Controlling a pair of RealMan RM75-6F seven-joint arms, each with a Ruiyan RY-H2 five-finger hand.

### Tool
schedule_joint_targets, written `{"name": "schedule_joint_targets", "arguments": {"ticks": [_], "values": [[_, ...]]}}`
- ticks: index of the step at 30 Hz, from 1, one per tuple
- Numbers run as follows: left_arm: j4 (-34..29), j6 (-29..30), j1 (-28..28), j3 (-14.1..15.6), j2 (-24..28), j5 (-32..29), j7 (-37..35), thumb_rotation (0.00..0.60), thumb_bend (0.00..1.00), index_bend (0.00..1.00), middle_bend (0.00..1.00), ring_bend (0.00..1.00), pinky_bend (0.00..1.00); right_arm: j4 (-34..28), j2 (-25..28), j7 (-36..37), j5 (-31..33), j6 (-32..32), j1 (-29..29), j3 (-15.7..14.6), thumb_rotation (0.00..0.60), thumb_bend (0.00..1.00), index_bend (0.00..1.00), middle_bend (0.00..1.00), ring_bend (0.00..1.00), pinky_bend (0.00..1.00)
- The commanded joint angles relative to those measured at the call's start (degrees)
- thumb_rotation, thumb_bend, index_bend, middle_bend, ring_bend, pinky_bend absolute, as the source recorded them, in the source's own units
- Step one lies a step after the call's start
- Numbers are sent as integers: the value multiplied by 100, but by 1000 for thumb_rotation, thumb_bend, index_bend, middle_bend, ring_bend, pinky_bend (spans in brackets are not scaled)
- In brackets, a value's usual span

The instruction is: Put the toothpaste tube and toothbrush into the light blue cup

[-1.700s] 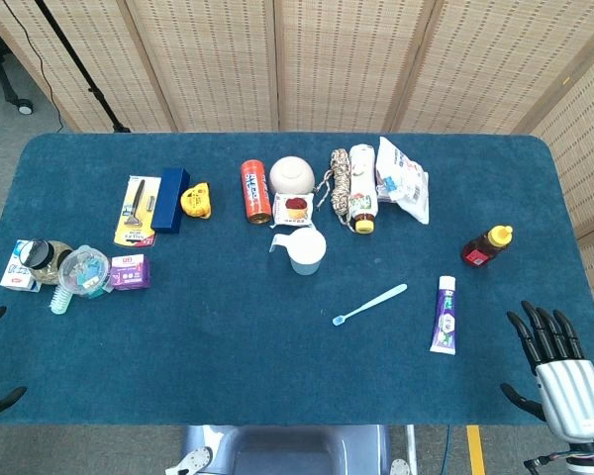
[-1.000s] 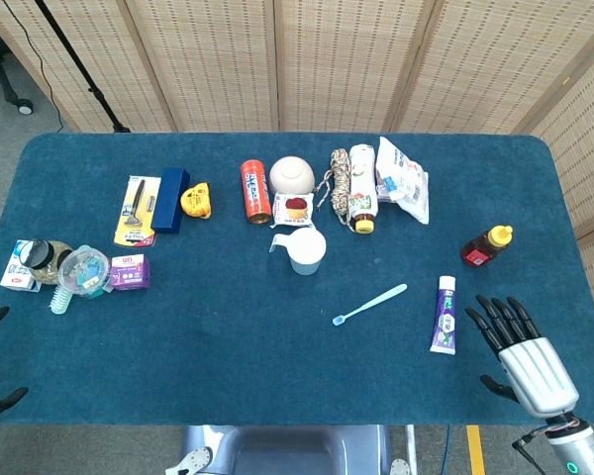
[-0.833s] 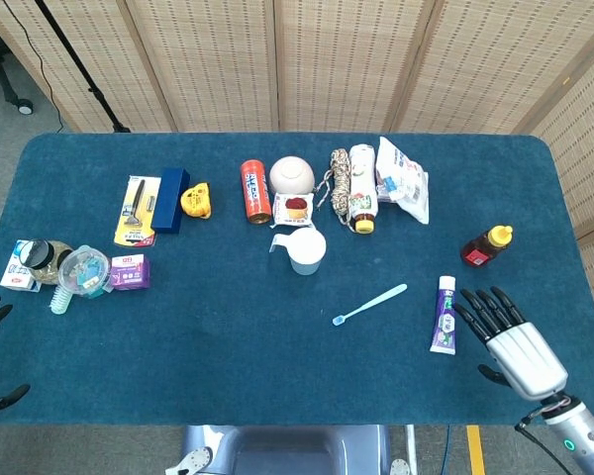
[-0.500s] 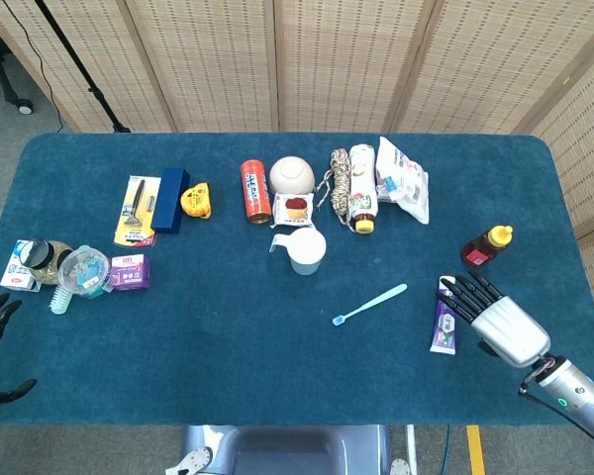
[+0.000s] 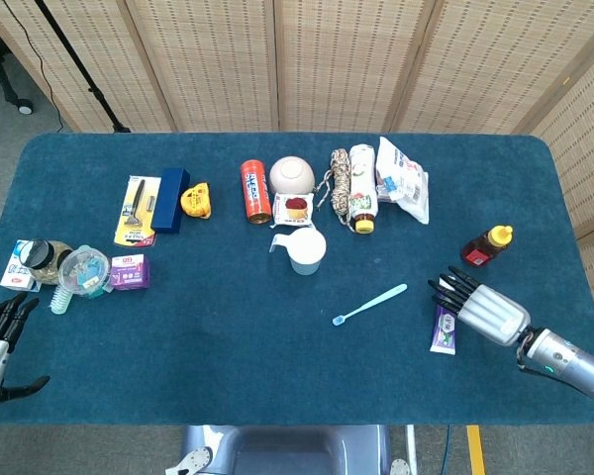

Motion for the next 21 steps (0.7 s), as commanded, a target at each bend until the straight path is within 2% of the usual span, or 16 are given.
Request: {"name": "schedule_joint_targets", "arguments": {"ticks": [1,12,21], "values": [[0,2,0,-6,2,-13,-8,600,0,0,0,0,0,195,-171,161,48,61,85,-140,600,0,134,0,0,0],[23,-16,-16,6,28,13,-83,600,0,0,0,0,0,49,-429,296,201,212,279,-328,600,0,143,0,0,0],[17,-36,-29,14,43,18,-99,600,0,0,0,0,0,-321,-559,273,461,-128,564,-279,600,0,157,0,0,0]]}}
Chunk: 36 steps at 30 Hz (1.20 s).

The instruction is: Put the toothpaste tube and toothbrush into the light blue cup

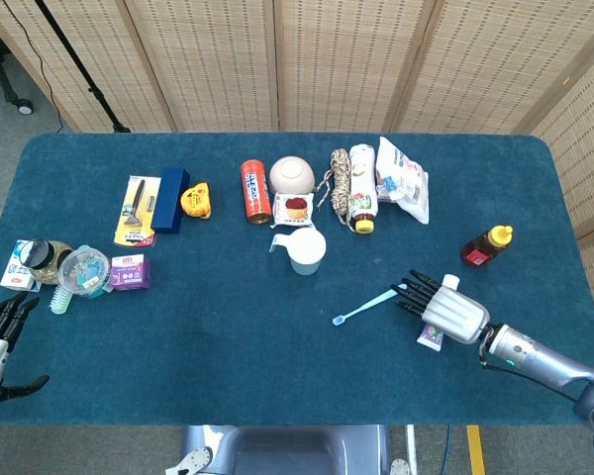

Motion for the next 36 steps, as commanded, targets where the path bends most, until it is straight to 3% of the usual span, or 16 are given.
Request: {"name": "schedule_joint_targets", "arguments": {"ticks": [1,4,8,12,21,26,36], "values": [[-2,3,4,5,3,3,-3,600,0,0,0,0,0,-89,-48,-36,91,-71,76,38,600,0,170,0,0,0],[5,32,16,13,8,30,-25,600,0,0,0,0,0,-148,-67,-71,183,-150,121,45,600,0,214,25,0,7],[10,40,21,19,17,40,-46,600,0,0,0,0,0,-155,-69,-38,244,-226,137,-6,600,0,263,126,2,140],[19,48,22,21,23,52,-73,600,0,0,0,0,0,-95,-87,74,301,-244,117,-84,600,0,313,188,36,212],[17,59,27,28,24,65,-74,600,0,0,0,0,0,1,-181,210,322,-165,114,-187,600,6,524,407,243,393],[8,36,18,32,22,59,-61,600,0,0,0,0,0,90,-290,259,331,-45,99,-210,600,75,637,512,341,494],[6,48,23,40,36,78,-94,600,0,0,0,0,0,176,-328,509,492,275,-19,-156,600,94,661,552,379,547]]}}
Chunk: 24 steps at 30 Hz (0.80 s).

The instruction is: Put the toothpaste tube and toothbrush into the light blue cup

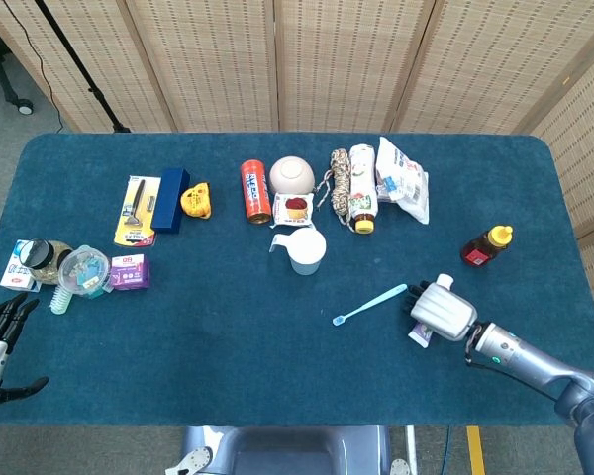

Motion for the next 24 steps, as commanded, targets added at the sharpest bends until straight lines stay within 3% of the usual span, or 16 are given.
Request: {"name": "schedule_joint_targets", "arguments": {"ticks": [1,8,13,24], "values": [[1,3,1,2,3,5,-9,600,0,0,0,0,0,-41,15,179,105,165,-75,56,600,96,661,556,383,557],[-4,-25,-15,8,6,14,-9,600,0,0,0,0,0,-327,207,581,295,690,-199,207,600,104,662,556,383,561],[-7,-21,-15,26,29,62,-65,600,0,0,0,0,0,-1209,678,908,570,1112,-234,501,600,103,662,556,383,562],[29,39,6,69,98,187,-262,600,0,0,0,0,0,-3377,1675,615,980,849,51,1055,600,103,662,556,383,562]]}}
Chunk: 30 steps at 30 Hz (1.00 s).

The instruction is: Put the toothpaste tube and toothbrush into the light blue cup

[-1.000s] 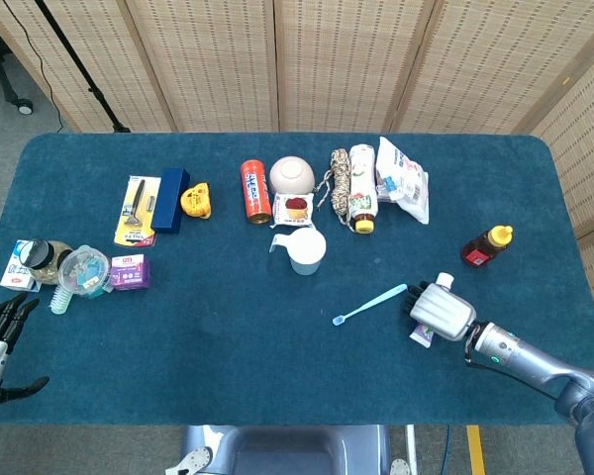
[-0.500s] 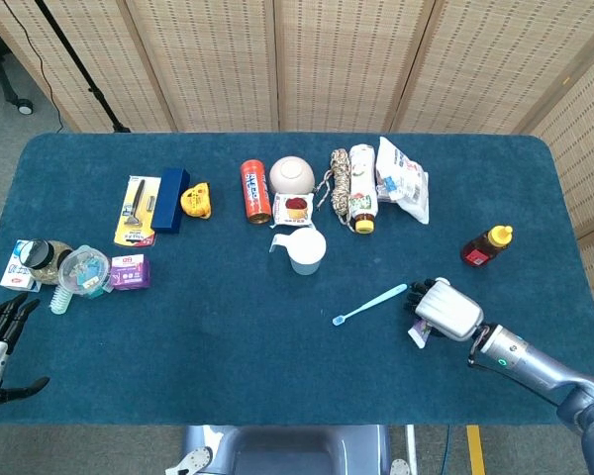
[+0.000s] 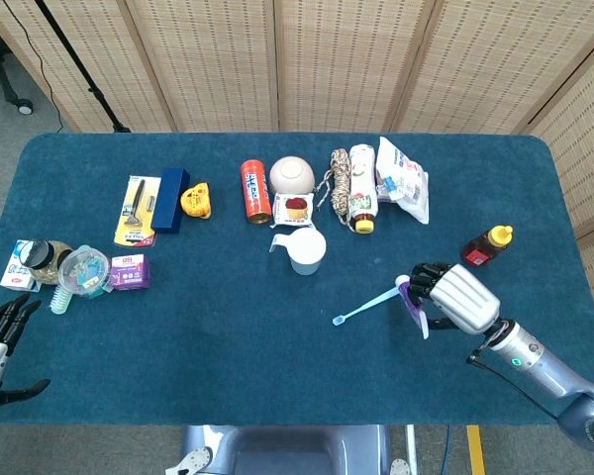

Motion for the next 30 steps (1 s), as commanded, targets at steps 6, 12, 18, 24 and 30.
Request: {"name": "schedule_joint_targets", "arguments": {"ticks": [6,12,18,24,30], "values": [[36,11,0,25,50,63,-136,600,0,0,0,0,0,-1772,718,-250,691,-610,358,729,600,104,662,556,383,562],[70,103,36,33,77,117,-247,600,0,0,0,0,0,-2715,816,-335,1733,-1288,615,1465,600,104,663,560,383,562],[79,68,21,32,84,100,-263,600,0,0,0,0,0,-3268,725,-541,2836,-1925,834,2094,600,105,663,560,383,562],[68,41,6,20,89,65,-261,600,0,0,0,0,0,-3490,539,-996,3490,-2281,983,2371,600,108,663,560,383,562],[66,6,-7,19,96,40,-260,600,0,0,0,0,0,-3797,390,-1373,3828,-2426,1108,2551,600,108,663,560,383,562]]}}
